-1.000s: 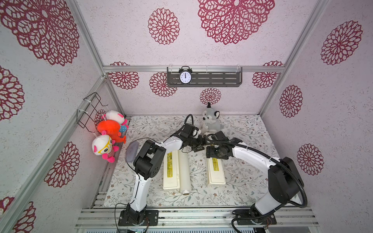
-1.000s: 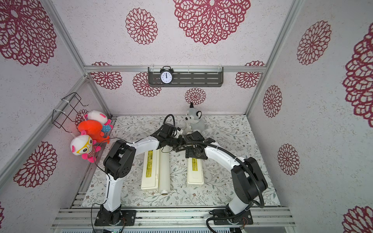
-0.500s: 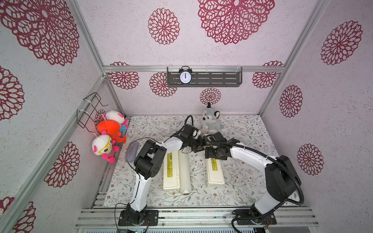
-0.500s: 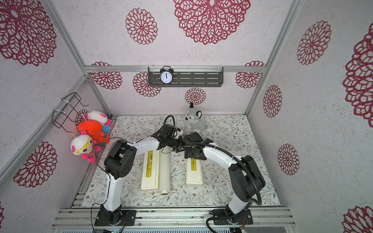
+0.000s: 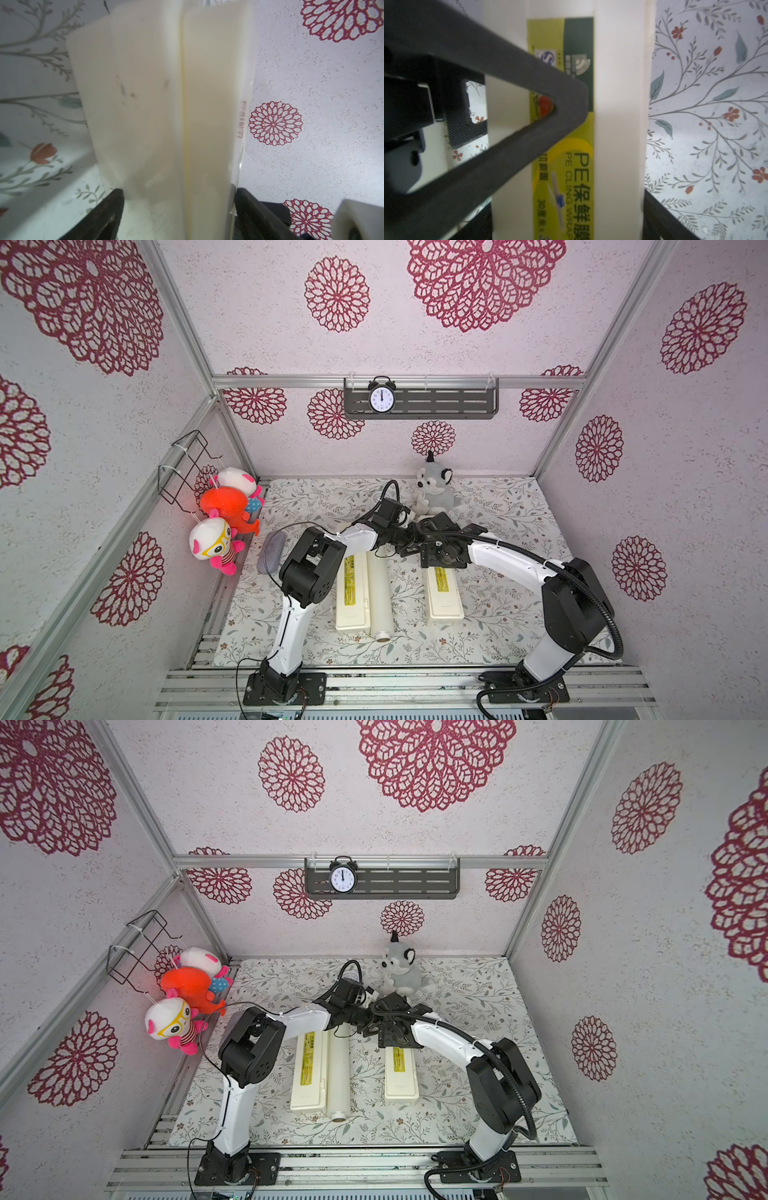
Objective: Put plastic wrap rolls into dispensers
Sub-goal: Close the lid on the plastic wrap cutting box.
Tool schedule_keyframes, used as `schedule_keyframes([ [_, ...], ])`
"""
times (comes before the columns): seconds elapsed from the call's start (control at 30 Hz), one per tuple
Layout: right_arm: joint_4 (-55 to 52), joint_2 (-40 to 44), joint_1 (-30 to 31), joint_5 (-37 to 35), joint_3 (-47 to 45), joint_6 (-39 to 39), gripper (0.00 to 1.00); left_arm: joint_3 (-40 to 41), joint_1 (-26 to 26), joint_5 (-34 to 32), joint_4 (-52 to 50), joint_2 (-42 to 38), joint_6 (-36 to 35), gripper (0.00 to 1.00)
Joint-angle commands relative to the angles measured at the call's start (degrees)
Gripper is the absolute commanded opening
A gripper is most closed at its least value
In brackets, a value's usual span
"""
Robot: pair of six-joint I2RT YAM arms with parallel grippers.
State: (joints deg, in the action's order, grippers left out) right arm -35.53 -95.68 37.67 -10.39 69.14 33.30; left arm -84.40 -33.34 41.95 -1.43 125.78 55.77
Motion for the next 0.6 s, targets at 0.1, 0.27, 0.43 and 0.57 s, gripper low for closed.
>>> schedule_keyframes([
  [0.1,-0.6,1.3,0.4,-4.9,1.6,-1.5,0.81,1.5,-0.4,0.5,1.7,-0.7,0.5,0.89],
  [0.27,1.6,0.6,0.3,-3.7,0.3,-0.5,0.81,1.7,-0.6,1.1,2.4,-0.5,0.8,0.90],
  [0.43,4.3,1.4,-0.7,-3.3,-1.3,0.4,0.81,1.5,-0.8,1.4,2.2,0.0,0.5,0.91],
  [0.57,7.5,3.9,-1.1,-2.7,-2.8,0.4,0.80,1.8,-1.3,1.8,3.2,-0.8,0.0,0.91],
])
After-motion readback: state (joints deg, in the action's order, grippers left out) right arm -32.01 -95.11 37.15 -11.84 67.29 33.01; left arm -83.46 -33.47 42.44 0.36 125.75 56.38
